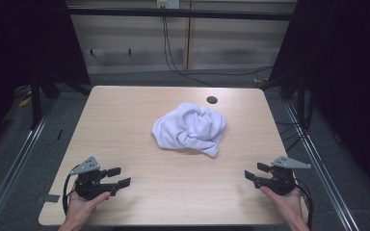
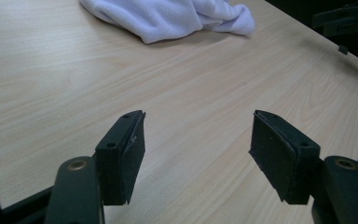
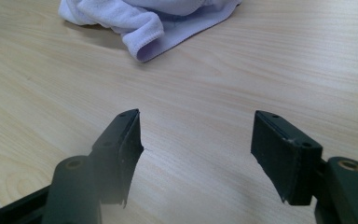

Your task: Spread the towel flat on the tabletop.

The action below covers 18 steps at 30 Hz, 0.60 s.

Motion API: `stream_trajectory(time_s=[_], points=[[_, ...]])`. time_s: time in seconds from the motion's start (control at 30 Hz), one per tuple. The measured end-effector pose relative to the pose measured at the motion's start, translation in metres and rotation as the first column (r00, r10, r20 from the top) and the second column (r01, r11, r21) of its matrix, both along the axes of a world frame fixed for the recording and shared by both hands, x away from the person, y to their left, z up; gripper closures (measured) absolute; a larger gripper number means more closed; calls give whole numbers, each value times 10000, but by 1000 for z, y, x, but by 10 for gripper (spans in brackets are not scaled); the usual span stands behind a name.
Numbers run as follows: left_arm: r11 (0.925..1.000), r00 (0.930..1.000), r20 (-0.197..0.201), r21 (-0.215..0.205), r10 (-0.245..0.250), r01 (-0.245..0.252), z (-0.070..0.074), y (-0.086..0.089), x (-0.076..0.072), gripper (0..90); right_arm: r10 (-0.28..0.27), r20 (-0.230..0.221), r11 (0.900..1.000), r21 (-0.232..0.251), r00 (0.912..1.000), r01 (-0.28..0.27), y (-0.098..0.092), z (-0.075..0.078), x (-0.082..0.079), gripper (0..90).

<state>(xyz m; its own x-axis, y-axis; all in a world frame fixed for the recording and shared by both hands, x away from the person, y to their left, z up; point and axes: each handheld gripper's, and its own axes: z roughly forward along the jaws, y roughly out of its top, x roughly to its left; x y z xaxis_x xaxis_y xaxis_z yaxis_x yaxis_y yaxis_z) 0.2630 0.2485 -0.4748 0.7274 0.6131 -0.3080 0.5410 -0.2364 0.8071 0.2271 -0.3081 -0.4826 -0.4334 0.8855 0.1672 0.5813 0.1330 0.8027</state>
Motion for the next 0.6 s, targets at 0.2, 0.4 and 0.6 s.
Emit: stream_trajectory(time_s=[0.2,0.4,0.6], points=[[9994,9994,66,112,337,-338,1,0,5,359,721,-191,9958,578,9972,-709,3,4,2,430],[9957,9952,343,-119,919,-916,1,4,17,386,1253,-136,9919,207,9920,-1250,27,7,25,382],[9949,9903,997,213,963,-989,10,3,24,420,2026,114,9784,392,9792,-2028,61,23,59,320]])
